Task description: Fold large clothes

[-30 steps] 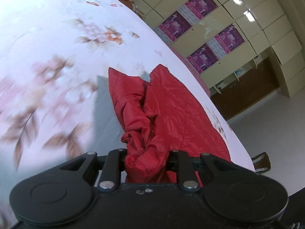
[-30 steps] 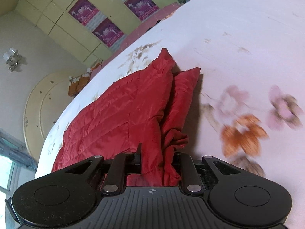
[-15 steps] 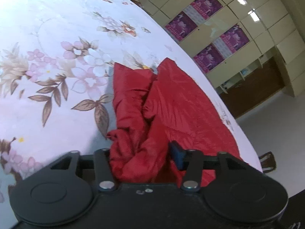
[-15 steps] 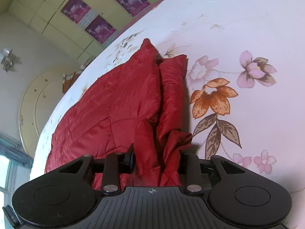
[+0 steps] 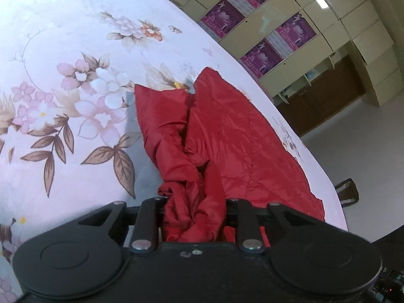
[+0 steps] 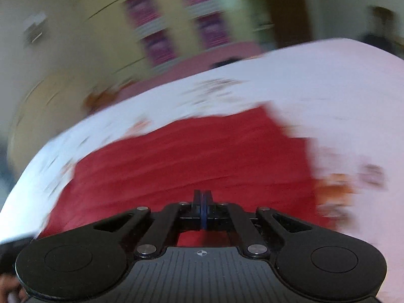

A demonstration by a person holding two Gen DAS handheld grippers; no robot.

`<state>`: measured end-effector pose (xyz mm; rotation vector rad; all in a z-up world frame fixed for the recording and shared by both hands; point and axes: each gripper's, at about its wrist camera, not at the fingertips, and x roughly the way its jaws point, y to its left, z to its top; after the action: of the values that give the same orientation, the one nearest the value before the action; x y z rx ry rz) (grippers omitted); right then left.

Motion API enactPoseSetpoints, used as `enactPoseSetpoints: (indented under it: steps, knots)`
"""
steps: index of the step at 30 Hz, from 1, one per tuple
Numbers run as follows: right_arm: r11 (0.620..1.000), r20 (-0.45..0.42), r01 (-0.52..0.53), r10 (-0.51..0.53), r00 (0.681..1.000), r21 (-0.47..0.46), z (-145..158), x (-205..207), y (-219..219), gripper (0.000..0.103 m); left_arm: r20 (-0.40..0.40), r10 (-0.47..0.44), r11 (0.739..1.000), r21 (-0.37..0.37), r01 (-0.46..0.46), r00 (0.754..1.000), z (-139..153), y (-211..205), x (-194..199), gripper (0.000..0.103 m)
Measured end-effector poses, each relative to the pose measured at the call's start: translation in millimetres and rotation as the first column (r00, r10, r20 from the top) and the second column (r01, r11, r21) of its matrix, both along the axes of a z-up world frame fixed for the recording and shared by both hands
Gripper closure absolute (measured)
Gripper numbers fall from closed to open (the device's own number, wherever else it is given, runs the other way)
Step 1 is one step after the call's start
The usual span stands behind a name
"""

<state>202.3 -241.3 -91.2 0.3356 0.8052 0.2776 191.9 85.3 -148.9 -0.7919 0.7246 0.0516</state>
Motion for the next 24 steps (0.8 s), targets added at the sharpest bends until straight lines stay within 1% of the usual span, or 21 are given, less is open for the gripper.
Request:
enactPoseSetpoints:
  steps: [2, 4, 6, 8, 9, 10, 11, 12, 14, 16, 17, 18, 19, 21, 22, 24]
  knots:
    - [0.996, -0.023, -0.084, 0.084, 0.996, -0.011, -1, 4, 28, 0.103, 0.008, 0.004, 1.0, -0.01, -0.004, 1.0, 1, 0, -1, 0.083]
    - [0.991, -0.053, -0.129, 0.128, 0.99, -0.017, -8, 8, 46, 0.103, 0.016, 0.008, 1.0, -0.016, -0.008, 1.0, 6, 0, -2, 0.084]
    - [0.988, -0.129, -0.148, 0.142, 0.981, -0.038, -29, 17, 57, 0.103, 0.041, 0.001, 1.0, -0.005, -0.001, 0.999, 14, -2, -3, 0.085]
    - [0.991, -0.172, -0.13, 0.124, 0.977, -0.026, -50, 21, 59, 0.103, 0.073, -0.024, 1.0, 0.018, 0.023, 0.997, 27, -6, -3, 0.085]
    - [0.994, -0.19, -0.112, 0.11, 0.976, -0.004, -59, 24, 58, 0.103, 0.087, -0.044, 0.998, 0.047, 0.04, 0.995, 35, -11, -2, 0.085]
    - [0.996, -0.2, -0.089, 0.091, 0.976, 0.023, -66, 26, 55, 0.103, 0.108, -0.082, 0.992, 0.11, 0.07, 0.991, 47, -20, -1, 0.085]
    - [0.997, -0.201, -0.073, 0.079, 0.976, 0.037, -69, 26, 56, 0.103, 0.141, -0.133, 0.976, 0.19, 0.105, 0.981, 59, -33, -2, 0.085]
    - [0.997, -0.2, -0.065, 0.072, 0.977, 0.042, -70, 26, 55, 0.103, 0.169, -0.175, 0.963, 0.236, 0.132, 0.97, 70, -43, -2, 0.085]
    - [0.997, -0.197, -0.06, 0.067, 0.978, 0.041, -71, 24, 55, 0.103, 0.187, -0.219, 0.949, 0.269, 0.164, 0.958, 86, -57, 1, 0.085]
    - [0.997, -0.211, -0.05, 0.061, 0.976, 0.056, -69, 25, 52, 0.103, 0.184, -0.231, 0.943, 0.284, 0.173, 0.955, 94, -64, 6, 0.085]
    - [0.997, -0.223, -0.025, 0.041, 0.974, 0.075, -64, 25, 47, 0.103, 0.182, -0.233, 0.941, 0.29, 0.175, 0.955, 97, -66, 8, 0.085]
    - [0.994, -0.202, 0.0, 0.022, 0.979, 0.109, -54, 19, 38, 0.103, 0.177, -0.236, 0.939, 0.295, 0.177, 0.956, 99, -67, 10, 0.085]
    - [0.99, -0.173, 0.004, 0.02, 0.985, 0.139, -44, 10, 33, 0.103, 0.171, -0.237, 0.937, 0.299, 0.179, 0.956, 102, -68, 12, 0.085]
    - [0.989, -0.151, -0.018, 0.041, 0.988, 0.15, -29, -6, 25, 0.103, 0.159, -0.241, 0.933, 0.31, 0.183, 0.957, 107, -71, 13, 0.085]
    - [0.987, -0.16, -0.029, 0.054, 0.986, 0.158, -28, -12, 20, 0.103, 0.158, -0.245, 0.93, 0.318, 0.185, 0.957, 110, -75, 13, 0.085]
    - [0.985, -0.212, -0.036, 0.071, 0.975, 0.167, -39, -14, 17, 0.103, 0.163, -0.26, 0.921, 0.339, 0.194, 0.952, 117, -85, 9, 0.085]
